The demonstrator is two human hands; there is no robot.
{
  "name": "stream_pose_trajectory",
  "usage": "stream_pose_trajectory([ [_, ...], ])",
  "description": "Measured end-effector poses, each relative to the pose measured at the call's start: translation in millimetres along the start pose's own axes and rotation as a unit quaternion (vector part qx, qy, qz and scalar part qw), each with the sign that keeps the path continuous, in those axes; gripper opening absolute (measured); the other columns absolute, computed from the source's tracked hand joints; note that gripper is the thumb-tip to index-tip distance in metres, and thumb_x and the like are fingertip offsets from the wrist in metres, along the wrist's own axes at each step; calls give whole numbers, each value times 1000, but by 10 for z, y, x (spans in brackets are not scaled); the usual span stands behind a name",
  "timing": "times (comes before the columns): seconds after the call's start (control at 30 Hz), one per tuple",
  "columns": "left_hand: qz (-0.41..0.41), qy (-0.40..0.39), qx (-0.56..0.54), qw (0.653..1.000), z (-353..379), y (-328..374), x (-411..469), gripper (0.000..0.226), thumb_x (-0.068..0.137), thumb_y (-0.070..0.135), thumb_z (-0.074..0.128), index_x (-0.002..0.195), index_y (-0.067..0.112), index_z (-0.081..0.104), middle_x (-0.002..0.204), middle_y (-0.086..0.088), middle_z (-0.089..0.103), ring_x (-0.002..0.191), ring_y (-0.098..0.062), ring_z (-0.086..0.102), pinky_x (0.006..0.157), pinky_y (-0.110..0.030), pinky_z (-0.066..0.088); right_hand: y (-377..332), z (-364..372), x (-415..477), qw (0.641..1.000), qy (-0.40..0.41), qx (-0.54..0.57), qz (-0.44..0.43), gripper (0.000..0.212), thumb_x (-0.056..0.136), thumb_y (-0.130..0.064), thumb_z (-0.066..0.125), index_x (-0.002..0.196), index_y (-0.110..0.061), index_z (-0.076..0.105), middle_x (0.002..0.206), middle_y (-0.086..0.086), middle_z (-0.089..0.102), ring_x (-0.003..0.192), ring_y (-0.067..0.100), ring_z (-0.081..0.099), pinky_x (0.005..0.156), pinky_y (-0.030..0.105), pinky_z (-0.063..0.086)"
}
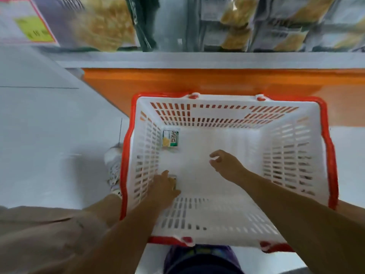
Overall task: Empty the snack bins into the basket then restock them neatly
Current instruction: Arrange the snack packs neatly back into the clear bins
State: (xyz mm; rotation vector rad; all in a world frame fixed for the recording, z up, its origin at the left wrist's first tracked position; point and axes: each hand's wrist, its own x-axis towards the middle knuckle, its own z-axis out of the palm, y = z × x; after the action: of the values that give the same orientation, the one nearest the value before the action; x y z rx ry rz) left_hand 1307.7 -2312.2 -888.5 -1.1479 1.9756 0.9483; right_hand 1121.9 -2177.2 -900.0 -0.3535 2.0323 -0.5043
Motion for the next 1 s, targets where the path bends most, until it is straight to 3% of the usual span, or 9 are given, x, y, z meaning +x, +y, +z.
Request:
stream_pose_trajectory([
  [0.07,-10,-17,19,1000,40,-32,82,85,88,36,68,153,18,17,154,-16,25,141,-30,30,111,-36,30,90,63,49,1000,-6,-4,12,25,95,-33,54,118,-24,56,100,-1,61,83,18,62,58,21,44],
  [0.17,17,5,43,999,84,-58,174,75,91,32,65,152,22,22,151,-10,28,138,-27,33,109,-36,31,172,122,73,1000,-5,-2,7,25,95,-31,55,117,-21,57,84,-7,58,74,14,60,53,17,42],
  [0.33,48,28,68,996,177,-62,275,65,87,36,70,141,23,38,133,-8,36,119,-26,45,99,-33,39,-32,141,215,1000,-6,21,-13,29,96,-31,55,124,-26,54,97,0,59,67,13,56,56,20,44],
  [0.53,43,47,58,996,210,-40,311,59,79,36,78,127,18,49,125,-7,40,106,-24,51,89,-29,43,-496,270,555,995,7,-51,-88,52,94,-37,57,142,-37,37,133,6,43,116,20,51,96,33,47],
  [0.6,33,39,24,998,207,-38,278,52,79,35,79,118,18,50,119,-5,47,97,-20,53,77,-25,41,-668,364,719,993,9,-52,-108,57,93,-35,59,145,-36,34,140,7,37,126,24,45,104,39,44],
  [0.7,-29,6,-126,992,191,-50,255,40,83,25,76,104,18,44,103,-4,59,79,-14,56,50,-14,40,-883,564,914,990,20,-77,-118,67,89,-39,63,146,-36,30,149,7,24,135,31,35,111,45,36],
  [0.77,-46,3,-202,978,201,-51,226,38,84,20,75,104,17,42,95,1,55,74,-8,53,40,-12,40,-956,666,964,989,39,-104,-101,68,86,-45,66,144,-37,31,151,6,20,135,32,34,108,46,37],
  [0.87,-50,6,-284,958,194,-45,160,40,84,17,75,111,18,45,91,6,52,72,-3,52,41,-8,40,-982,709,932,987,63,-123,-78,54,82,-47,70,125,-25,44,137,6,31,120,28,42,95,41,45],
  [1.0,-43,3,-382,923,156,-32,158,36,84,13,75,110,20,52,103,-2,64,82,-12,62,69,-28,57,-900,582,728,995,73,-21,-62,44,77,-36,78,96,-19,42,97,0,51,87,19,53,65,33,47],
])
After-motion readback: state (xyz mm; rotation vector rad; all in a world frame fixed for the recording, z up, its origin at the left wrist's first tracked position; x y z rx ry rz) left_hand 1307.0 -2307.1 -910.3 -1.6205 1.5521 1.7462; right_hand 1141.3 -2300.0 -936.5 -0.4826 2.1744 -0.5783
